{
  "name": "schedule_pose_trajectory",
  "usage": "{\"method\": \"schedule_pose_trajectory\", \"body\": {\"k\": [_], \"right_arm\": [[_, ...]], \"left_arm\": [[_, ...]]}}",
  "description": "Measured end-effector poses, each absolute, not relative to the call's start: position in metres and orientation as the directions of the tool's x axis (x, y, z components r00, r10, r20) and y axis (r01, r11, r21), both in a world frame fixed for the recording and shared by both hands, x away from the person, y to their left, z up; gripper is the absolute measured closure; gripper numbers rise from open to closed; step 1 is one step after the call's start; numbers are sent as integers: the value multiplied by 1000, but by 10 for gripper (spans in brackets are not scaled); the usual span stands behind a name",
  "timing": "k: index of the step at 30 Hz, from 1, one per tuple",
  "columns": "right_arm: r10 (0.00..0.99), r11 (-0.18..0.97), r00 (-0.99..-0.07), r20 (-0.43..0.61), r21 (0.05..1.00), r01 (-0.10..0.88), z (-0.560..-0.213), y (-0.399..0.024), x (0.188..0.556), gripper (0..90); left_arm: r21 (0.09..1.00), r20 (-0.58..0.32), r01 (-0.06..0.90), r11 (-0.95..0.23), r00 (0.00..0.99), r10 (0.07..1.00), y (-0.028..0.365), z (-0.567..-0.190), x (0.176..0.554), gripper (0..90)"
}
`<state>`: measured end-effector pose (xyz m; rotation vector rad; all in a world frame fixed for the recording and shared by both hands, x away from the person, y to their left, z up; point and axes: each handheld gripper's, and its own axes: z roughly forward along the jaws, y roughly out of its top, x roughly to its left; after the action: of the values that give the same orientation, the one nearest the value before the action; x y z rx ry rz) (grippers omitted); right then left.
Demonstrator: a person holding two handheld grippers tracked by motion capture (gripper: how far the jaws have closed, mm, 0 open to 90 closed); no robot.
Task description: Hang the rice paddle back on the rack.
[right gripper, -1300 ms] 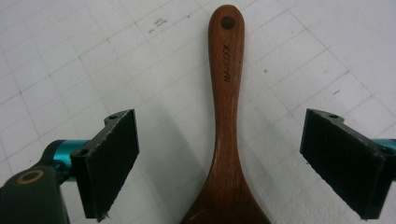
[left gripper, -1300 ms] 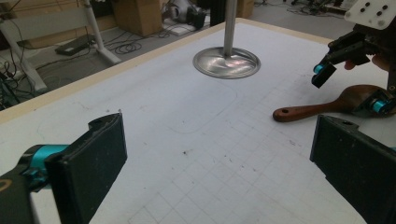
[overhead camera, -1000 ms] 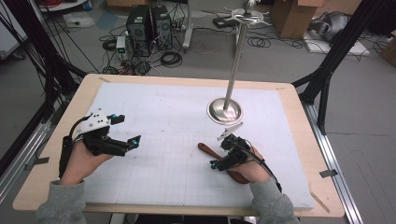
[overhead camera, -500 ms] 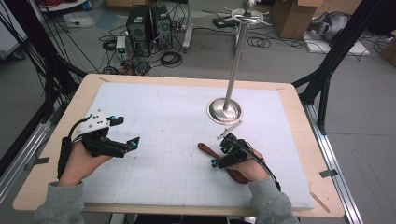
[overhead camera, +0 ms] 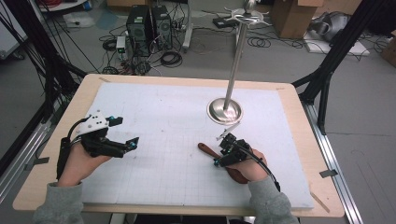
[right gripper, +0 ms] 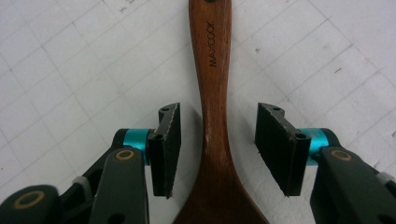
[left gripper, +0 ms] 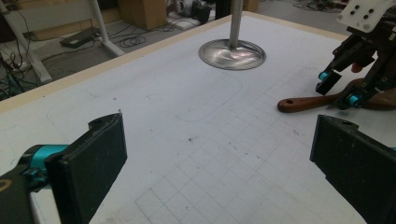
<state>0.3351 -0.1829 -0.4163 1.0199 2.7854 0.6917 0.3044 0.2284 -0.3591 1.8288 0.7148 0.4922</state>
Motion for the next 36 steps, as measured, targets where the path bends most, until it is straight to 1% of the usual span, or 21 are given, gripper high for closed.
{"method": "schedule_pose_trajectory", "body": {"k": [6, 8, 18, 22, 33, 36], "right_arm": [[623, 707, -782, 16, 415, 572, -415, -179, 331, 541], [624, 709, -782, 17, 408, 575, -414, -178, 330, 558], [623, 697, -781, 50, 419, 582, -416, -183, 333, 576], [618, 709, -786, 22, 415, 570, -415, -182, 332, 611], [615, 719, -789, 9, 405, 565, -414, -180, 330, 720], [605, 729, -796, -1, 404, 553, -414, -180, 330, 728]], "left_arm": [[936, -1, 239, -257, 736, 677, 229, -359, 304, 43], [935, 1, 239, -260, 735, 678, 229, -359, 304, 43], [934, 3, 242, -264, 732, 681, 228, -360, 304, 43], [933, 6, 240, -267, 733, 680, 228, -360, 303, 43], [931, 9, 244, -272, 728, 685, 228, -362, 305, 43], [933, 14, 239, -270, 724, 689, 228, -362, 305, 43]]}}
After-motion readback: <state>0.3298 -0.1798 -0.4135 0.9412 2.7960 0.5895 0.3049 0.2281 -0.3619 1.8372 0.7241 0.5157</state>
